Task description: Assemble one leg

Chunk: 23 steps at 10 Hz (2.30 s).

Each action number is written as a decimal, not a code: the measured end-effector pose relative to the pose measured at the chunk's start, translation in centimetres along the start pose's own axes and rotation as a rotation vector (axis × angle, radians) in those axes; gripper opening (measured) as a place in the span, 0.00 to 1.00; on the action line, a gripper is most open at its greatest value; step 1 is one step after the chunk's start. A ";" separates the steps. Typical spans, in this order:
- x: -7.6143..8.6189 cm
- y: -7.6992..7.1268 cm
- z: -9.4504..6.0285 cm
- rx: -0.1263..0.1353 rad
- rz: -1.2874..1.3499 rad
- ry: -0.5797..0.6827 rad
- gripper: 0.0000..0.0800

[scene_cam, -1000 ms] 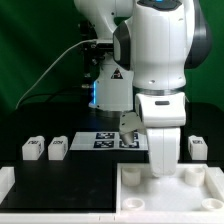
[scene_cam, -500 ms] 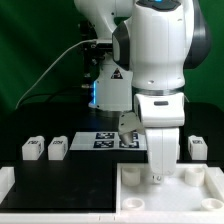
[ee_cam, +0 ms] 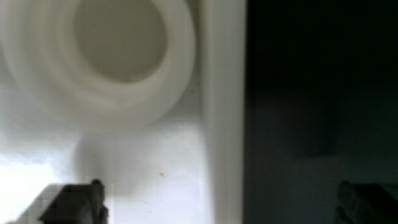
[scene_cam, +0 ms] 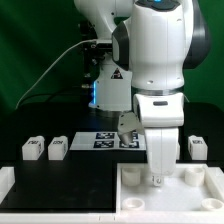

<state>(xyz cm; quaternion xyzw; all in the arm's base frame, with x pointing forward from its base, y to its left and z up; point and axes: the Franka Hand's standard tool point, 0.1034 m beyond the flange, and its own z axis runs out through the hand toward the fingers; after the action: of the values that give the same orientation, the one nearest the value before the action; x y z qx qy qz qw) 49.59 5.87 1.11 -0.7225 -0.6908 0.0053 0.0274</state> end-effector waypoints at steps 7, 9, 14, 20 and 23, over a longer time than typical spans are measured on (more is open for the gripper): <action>4.2 -1.3 -4.2 -0.051 0.410 0.012 0.81; 7.3 -2.0 -4.3 -0.037 0.763 0.053 0.81; 10.6 -3.7 -3.2 0.024 1.414 0.081 0.81; 10.1 -6.2 -2.2 0.176 1.406 -0.150 0.81; 10.3 -7.9 -2.2 0.412 1.410 -0.493 0.81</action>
Offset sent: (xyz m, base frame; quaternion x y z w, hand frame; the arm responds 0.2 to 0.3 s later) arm -0.0003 -0.0031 0.0456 -0.0507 -0.0095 0.0678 0.9964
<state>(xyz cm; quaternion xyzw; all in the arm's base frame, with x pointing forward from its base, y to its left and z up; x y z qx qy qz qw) 42.25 16.41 4.02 -0.9498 -0.0389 0.3103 -0.0032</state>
